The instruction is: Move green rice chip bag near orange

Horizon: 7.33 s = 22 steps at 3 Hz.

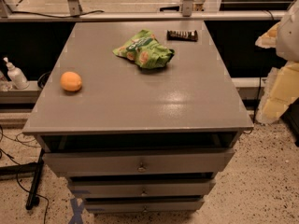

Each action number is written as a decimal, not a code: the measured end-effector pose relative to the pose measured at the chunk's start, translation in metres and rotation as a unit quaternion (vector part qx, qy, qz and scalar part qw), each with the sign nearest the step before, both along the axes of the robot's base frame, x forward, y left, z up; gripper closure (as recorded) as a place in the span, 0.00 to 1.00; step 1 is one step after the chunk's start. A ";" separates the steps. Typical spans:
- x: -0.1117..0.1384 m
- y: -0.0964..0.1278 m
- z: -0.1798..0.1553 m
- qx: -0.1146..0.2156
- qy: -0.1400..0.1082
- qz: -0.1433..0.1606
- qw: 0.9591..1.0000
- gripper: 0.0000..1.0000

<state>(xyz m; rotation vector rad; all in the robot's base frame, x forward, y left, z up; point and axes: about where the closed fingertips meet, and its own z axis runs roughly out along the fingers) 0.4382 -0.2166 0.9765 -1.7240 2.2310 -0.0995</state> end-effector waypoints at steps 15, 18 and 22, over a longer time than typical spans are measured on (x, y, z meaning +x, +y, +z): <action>0.186 0.169 -0.043 0.327 -0.100 0.072 0.937 1.00; 0.059 0.203 -0.023 0.381 -0.018 0.171 0.908 1.00; 0.062 0.271 -0.069 0.397 0.022 0.204 0.894 1.00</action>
Offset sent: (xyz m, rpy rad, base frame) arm 0.0208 0.0081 0.0003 0.0702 -0.0820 0.0372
